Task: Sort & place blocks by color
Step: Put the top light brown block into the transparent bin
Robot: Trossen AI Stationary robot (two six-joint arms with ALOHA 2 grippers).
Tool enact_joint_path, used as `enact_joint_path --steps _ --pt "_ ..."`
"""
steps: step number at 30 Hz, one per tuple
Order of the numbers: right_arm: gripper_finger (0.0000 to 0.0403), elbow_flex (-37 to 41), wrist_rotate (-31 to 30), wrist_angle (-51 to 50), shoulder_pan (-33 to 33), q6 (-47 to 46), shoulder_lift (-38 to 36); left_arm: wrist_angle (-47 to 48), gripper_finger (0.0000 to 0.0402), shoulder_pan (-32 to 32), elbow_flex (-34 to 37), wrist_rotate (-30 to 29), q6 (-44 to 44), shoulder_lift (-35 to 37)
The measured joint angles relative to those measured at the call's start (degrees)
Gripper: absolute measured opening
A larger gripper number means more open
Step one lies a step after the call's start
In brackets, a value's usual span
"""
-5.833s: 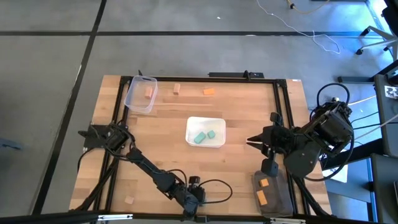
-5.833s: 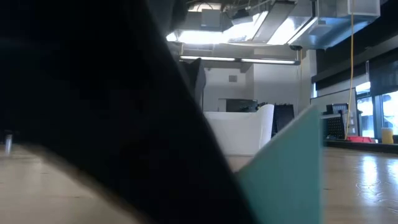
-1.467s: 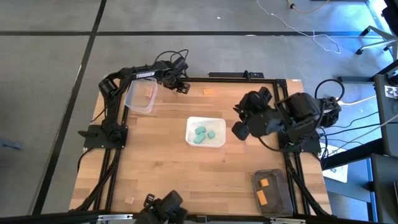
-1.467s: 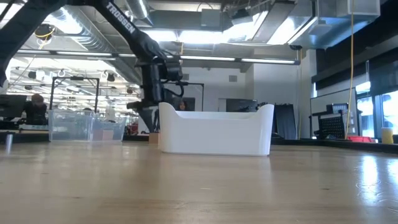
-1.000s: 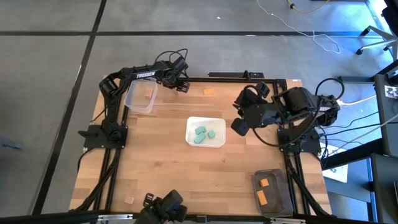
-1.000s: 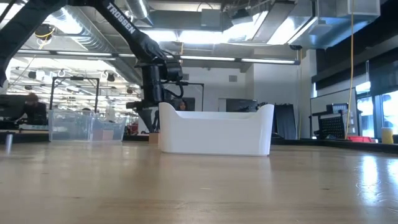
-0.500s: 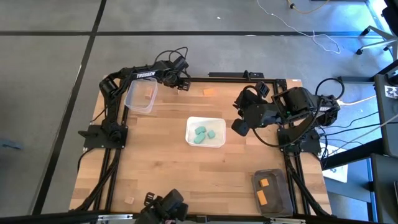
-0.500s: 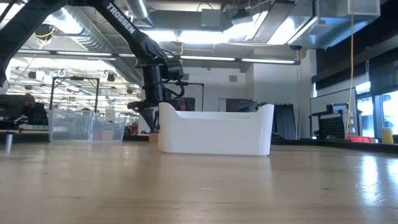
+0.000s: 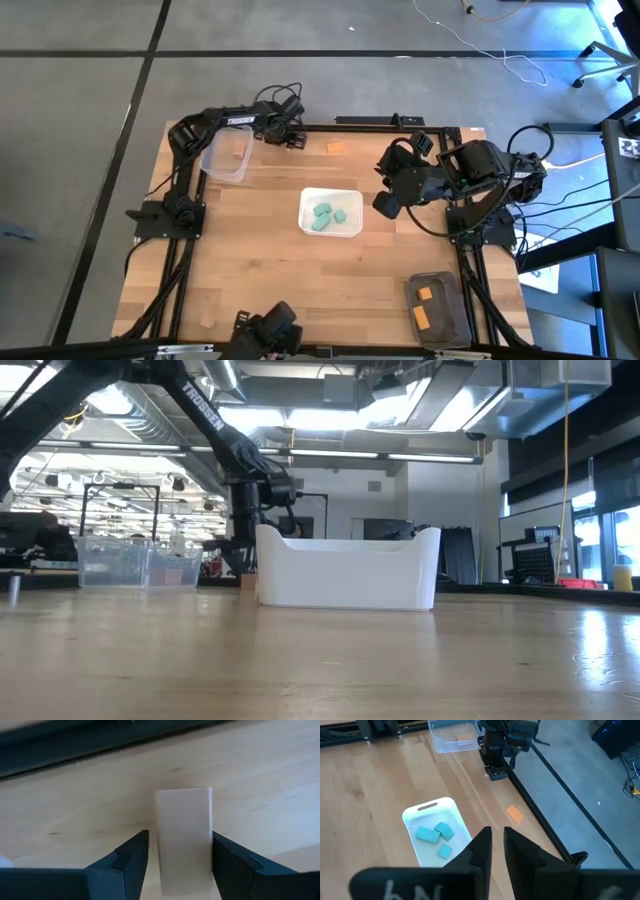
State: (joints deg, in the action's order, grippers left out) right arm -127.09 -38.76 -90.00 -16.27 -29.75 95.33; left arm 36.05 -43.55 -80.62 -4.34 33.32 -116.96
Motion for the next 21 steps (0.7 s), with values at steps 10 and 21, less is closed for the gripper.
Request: enact_joint_path --steps 10,21 --pt "0.0051 0.00 0.94 0.00 0.00 0.13 0.00 0.94 0.0159 0.65 -0.18 -1.58 -7.66 -1.92" --pt "0.0051 0.00 0.92 -0.02 0.00 0.55 0.00 4.06 0.0121 0.70 0.19 -1.18 -14.00 3.95"
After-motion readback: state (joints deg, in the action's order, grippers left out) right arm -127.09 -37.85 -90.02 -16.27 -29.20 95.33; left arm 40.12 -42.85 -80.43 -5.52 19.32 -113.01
